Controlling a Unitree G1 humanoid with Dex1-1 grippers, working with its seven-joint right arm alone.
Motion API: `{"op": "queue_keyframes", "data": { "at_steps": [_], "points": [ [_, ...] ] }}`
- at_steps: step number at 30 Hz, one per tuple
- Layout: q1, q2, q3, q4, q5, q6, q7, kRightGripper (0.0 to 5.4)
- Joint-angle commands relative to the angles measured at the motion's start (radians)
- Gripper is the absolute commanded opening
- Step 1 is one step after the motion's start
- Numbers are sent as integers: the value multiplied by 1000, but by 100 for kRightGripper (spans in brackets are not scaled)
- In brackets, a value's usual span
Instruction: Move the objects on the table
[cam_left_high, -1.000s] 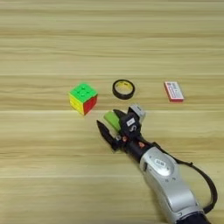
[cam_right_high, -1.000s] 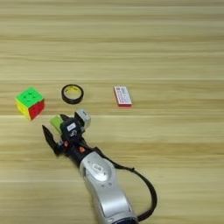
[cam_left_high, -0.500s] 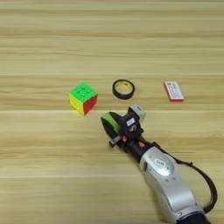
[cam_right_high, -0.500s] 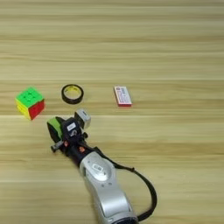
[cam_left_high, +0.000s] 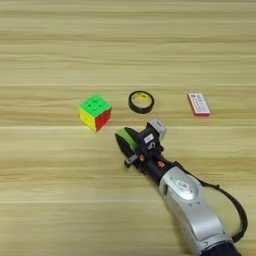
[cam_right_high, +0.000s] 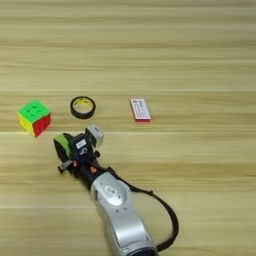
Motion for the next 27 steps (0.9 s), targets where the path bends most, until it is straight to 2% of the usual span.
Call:
{"op": "queue_keyframes", "data": {
  "at_steps": [1,7,15,27],
  "points": [
    [-52,-1,-17,-120,10,10,-10,136],
    [-71,-16,-42,-211,15,45,-16,136],
    [-109,-22,-87,-261,33,82,-22,136],
    [-232,-94,-289,-218,82,96,-81,136]
  ]
}}
